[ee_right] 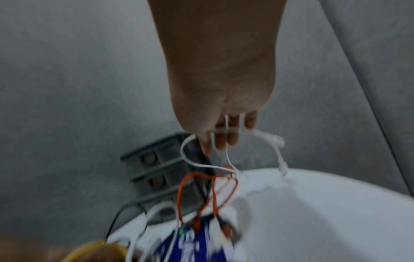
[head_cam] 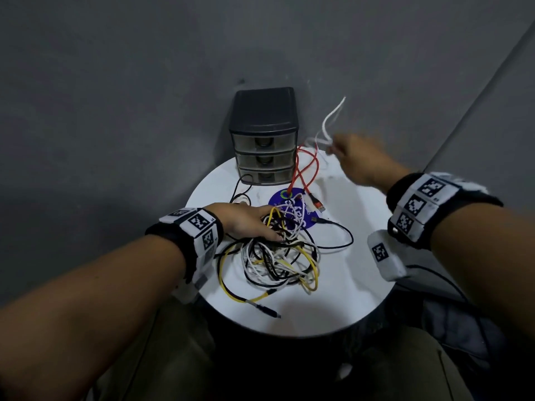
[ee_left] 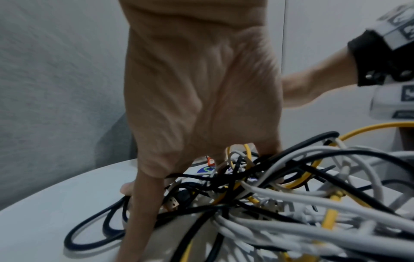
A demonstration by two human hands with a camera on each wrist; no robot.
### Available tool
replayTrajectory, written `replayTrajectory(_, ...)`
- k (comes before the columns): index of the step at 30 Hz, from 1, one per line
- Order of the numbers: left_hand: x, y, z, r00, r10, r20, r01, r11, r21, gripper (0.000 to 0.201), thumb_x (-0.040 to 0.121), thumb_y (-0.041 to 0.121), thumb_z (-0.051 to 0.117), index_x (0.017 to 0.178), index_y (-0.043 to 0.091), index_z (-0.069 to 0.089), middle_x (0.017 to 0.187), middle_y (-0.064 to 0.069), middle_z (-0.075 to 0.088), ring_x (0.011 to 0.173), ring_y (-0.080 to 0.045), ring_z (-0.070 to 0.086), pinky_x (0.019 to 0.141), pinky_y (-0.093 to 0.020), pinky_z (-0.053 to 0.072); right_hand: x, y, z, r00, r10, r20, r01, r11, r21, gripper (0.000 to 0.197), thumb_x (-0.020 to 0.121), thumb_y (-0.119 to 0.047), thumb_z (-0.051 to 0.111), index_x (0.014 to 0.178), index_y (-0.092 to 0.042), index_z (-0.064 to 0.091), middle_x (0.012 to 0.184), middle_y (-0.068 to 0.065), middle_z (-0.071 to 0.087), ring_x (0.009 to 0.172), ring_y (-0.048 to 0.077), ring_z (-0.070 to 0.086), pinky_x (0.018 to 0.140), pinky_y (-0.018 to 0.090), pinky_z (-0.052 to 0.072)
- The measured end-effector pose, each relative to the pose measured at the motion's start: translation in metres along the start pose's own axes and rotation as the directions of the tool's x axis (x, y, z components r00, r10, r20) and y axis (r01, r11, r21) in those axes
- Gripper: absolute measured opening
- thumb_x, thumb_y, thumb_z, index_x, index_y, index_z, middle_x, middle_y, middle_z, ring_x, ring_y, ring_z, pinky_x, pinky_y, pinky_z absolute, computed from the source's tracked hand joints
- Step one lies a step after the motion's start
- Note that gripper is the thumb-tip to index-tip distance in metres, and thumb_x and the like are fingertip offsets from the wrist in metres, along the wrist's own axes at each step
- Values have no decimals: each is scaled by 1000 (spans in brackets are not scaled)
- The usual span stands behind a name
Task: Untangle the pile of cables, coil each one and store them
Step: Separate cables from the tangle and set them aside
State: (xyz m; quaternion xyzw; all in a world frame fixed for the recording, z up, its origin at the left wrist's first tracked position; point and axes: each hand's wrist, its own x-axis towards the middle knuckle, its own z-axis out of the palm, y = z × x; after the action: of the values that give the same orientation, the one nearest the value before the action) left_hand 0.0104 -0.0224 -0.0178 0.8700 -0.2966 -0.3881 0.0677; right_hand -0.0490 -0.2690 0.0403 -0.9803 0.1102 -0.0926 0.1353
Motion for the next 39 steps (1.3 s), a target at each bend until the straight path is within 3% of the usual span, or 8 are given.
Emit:
replayTrajectory(3, 3, 0, -3, 1000, -11, -7, 11, 998, 55, 85, 84, 74, 61, 154, 55, 18, 142, -7, 44, 109, -27, 49, 74, -35, 48, -6, 12, 49, 974, 1, 225, 41, 982, -184, 14, 105, -29, 48, 96, -27, 58, 100, 0, 57, 96, 24, 52, 86, 42, 40)
replayTrajectory(5, 5, -1, -4, 1000, -18, 0, 18, 997, 70, 88, 82, 75, 62, 154, 57, 15, 148, -7, 38, 120, -33, 50, 78, -38, 48, -7, 18, 71, 957, 28, 290, 21, 986, -164, 15, 100, -21, 53, 94, -34, 58, 101, -3, 55, 95, 23, 49, 89, 45, 43)
replayTrajectory(12, 11, -10, -7, 999, -4, 39, 4, 1000, -1, 82, 75, 74, 69, 142, 70, 21, 135, -5, 36, 104, -25, 56, 59, -31, 54, -1, 22, 92, 967, 0, 254, 26, 995, -99, 22, 93, -6, 60, 104, -24, 66, 109, 7, 61, 89, 21, 48, 73, 29, 35)
replayTrajectory(17, 14, -9, -8, 999, -10, 53, 10, 1000, 6, 88, 73, 76, 69, 144, 69, 18, 144, -3, 31, 114, -30, 54, 67, -39, 63, 1, 19, 82, 941, 24, 337, -2, 998, -65, 25, 95, -9, 58, 115, -23, 66, 123, 8, 61, 98, 20, 49, 80, 28, 35)
replayTrajectory(20, 20, -11, -7, 1000, -8, 24, 8, 999, 31, 88, 76, 77, 67, 147, 67, 16, 153, -8, 26, 125, -33, 48, 55, -28, 46, -7, 13, 72, 969, 26, 246, -23, 1000, -18, 22, 93, -15, 60, 113, -23, 64, 121, 8, 57, 107, 29, 54, 90, 39, 46)
replayTrajectory(24, 18, -13, -7, 1000, -10, 19, 9, 999, 32, 105, 60, 89, 66, 147, 68, 13, 158, -2, 21, 123, -33, 48, 70, -36, 60, -26, -9, 51, 966, -34, 255, 0, 991, 133, 20, 84, 0, 56, 82, -17, 67, 86, -3, 66, 86, 20, 60, 71, 29, 44)
replayTrajectory(30, -1, -26, -10, 998, 56, -18, -59, 983, -176, 77, 83, 71, 66, 148, 65, 24, 159, 8, 33, 132, -23, 47, 75, -33, 55, -59, -16, 40, 699, -49, 713, 28, 999, 41, 5, 82, -20, 71, 80, -16, 75, 68, -8, 69, 71, 10, 61, 80, 34, 54)
replayTrajectory(39, -23, -30, -11, 962, 204, -182, -201, 979, 38, 51, 89, 55, 70, 133, 35, 56, 139, 2, 51, 122, -21, 58, 109, -37, 43, -80, -10, 31, 754, -156, 638, 91, 987, 133, 19, 93, -10, 62, 78, -21, 67, 73, -1, 70, 63, 9, 60, 66, 21, 47)
